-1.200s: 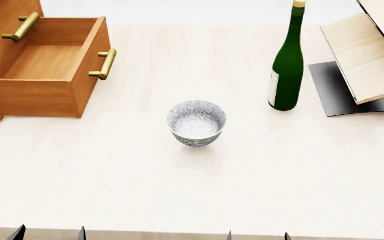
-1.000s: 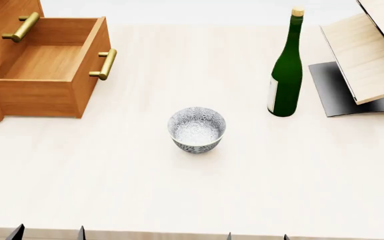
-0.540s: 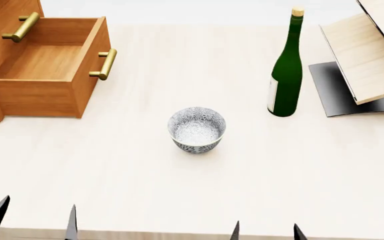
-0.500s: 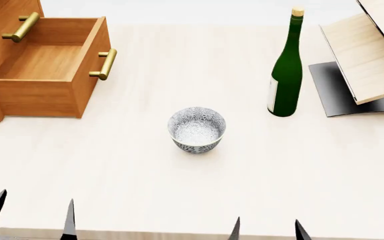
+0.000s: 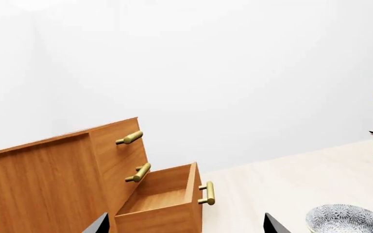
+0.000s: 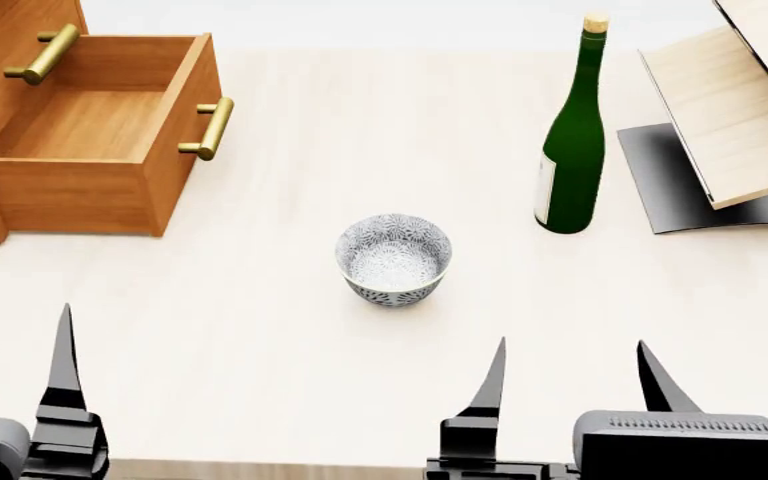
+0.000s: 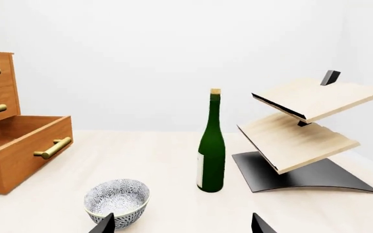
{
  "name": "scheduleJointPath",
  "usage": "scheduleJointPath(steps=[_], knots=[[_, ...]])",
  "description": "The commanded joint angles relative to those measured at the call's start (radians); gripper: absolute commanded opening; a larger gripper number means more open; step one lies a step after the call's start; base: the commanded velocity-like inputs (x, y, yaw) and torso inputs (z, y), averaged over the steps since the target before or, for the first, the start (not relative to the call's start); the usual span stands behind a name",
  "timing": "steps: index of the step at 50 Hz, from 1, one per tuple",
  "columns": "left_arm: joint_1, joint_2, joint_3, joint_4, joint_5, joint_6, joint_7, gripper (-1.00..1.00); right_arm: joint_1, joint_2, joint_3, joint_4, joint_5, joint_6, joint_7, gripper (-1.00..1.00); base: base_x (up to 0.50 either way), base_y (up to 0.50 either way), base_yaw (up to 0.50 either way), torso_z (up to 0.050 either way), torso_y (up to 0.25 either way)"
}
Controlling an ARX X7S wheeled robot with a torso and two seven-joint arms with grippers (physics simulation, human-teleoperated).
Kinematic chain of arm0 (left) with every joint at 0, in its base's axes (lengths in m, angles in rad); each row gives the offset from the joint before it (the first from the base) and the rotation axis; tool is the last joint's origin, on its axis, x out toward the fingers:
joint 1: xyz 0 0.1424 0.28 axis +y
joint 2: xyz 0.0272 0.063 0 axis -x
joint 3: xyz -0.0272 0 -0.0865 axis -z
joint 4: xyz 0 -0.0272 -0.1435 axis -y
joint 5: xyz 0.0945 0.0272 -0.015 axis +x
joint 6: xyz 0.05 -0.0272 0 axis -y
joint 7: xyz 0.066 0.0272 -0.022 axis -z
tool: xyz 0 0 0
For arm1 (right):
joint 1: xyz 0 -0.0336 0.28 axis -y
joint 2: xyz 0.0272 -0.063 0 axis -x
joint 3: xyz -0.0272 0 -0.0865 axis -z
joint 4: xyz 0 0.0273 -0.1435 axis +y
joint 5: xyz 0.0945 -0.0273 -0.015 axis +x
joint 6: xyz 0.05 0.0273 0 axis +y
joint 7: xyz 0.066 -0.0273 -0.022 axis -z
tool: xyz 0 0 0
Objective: Close the bottom drawer of the cabinet.
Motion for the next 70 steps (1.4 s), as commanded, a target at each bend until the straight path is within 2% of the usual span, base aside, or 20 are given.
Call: scheduleJointPath(steps=[1, 6, 70], knots=[[-0.002, -0.013, -0.014, 0.069, -0.001, -0.051, -0.007, 1.0, 0.023, 0.012, 0.011, -0.078, 0.023, 0.073, 0.014, 1.0, 0.0, 0.0, 0.0, 0.0, 0.0], [-0.006, -0.014, -0.011, 0.071, -0.003, -0.054, -0.011, 1.0, 0.022, 0.015, 0.023, -0.101, 0.043, 0.074, 0.007, 1.0, 0.0, 0.08, 0.0, 0.0, 0.0], [-0.014, -0.054, 0.039, 0.056, 0.004, -0.058, -0.063, 1.0, 0.031, 0.037, 0.025, -0.093, 0.104, 0.079, 0.045, 1.0, 0.0, 0.5, 0.0, 0.0, 0.0]])
